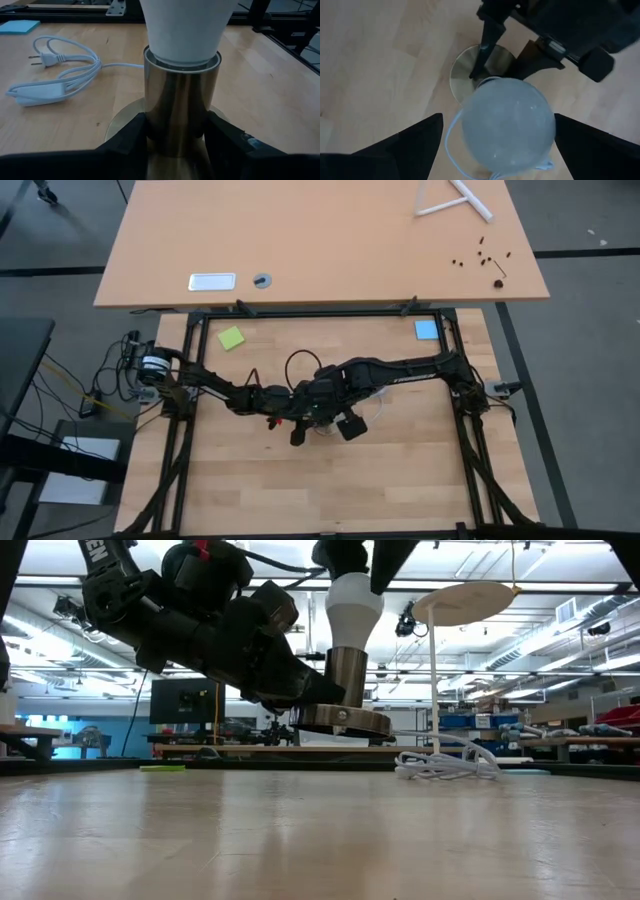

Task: Screw lightbulb
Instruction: Insert the lightbulb into the lamp

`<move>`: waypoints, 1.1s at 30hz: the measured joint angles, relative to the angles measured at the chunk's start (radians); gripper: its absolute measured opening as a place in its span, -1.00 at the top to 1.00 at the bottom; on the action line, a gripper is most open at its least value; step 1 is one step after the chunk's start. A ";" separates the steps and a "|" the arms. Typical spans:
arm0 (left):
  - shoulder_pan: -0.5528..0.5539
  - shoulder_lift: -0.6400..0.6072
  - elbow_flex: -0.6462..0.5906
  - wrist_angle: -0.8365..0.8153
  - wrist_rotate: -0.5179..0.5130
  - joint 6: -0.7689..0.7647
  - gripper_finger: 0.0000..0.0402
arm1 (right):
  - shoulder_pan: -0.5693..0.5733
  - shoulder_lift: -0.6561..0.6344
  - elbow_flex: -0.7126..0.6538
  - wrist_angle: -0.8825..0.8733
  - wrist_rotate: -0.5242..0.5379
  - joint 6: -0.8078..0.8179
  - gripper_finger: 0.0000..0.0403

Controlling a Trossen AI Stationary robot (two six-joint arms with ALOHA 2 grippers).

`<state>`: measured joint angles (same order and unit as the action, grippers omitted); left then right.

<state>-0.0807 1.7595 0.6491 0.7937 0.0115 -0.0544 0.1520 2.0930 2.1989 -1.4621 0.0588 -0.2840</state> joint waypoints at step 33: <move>0.000 0.000 0.000 0.001 0.000 -0.001 0.21 | -0.018 0.000 -0.058 0.046 0.022 0.385 -0.46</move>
<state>-0.0807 1.7599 0.6487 0.7946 0.0116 -0.0554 0.1341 2.0930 2.1407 -1.4158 0.0811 0.1006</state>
